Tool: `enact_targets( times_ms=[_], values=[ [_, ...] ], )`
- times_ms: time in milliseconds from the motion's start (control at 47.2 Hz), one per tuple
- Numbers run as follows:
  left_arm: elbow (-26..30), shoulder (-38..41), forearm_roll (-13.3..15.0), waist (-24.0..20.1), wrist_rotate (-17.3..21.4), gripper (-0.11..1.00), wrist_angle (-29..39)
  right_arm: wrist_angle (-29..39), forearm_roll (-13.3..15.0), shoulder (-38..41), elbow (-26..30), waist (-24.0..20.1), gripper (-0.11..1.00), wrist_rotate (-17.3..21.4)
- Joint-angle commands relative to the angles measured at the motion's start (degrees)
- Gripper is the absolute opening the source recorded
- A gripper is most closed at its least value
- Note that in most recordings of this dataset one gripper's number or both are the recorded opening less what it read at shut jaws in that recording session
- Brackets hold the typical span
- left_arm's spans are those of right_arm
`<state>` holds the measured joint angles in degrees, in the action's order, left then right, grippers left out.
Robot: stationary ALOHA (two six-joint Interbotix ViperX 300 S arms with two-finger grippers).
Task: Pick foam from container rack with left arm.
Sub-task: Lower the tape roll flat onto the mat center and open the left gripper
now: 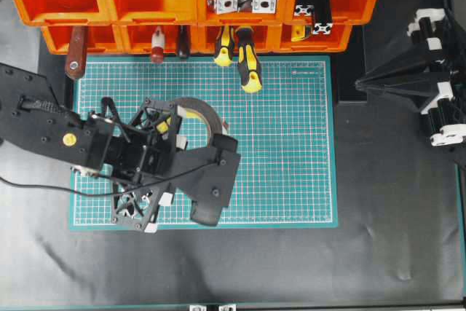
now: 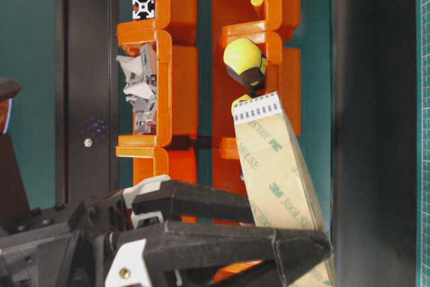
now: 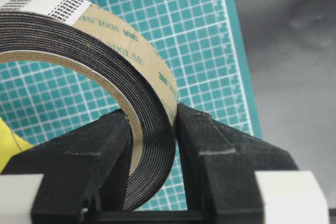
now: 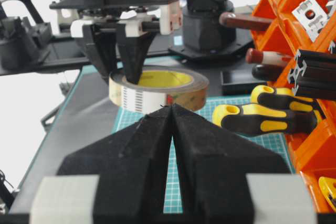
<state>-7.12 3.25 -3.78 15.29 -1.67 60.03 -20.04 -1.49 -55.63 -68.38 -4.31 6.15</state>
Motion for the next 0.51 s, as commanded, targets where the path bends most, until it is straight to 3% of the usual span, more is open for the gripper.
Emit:
enact_targets(
  times_ms=[0, 169, 381, 487],
  values=[
    [0.6, -1.3, -0.3, -0.4, 0.1, 0.26, 0.0, -0.8, -0.1, 0.3, 0.8, -0.1, -0.01, 0.1],
    [-0.4, -1.3, -0.3, -1.1, 0.1, 0.27, 0.0, -0.8, 0.0, 0.3, 0.8, -0.1, -0.01, 0.1],
    [-3.8, -2.3, -0.3, -2.2, -0.4, 0.83, 0.1, -0.8, -0.1, 0.3, 0.8, -0.1, -0.01, 0.8],
    [-5.4, -3.4, -0.3, -2.5, -0.5, 0.91, -0.1, -0.8, -0.1, 0.3, 0.8, -0.1, -0.01, 1.1]
  ],
)
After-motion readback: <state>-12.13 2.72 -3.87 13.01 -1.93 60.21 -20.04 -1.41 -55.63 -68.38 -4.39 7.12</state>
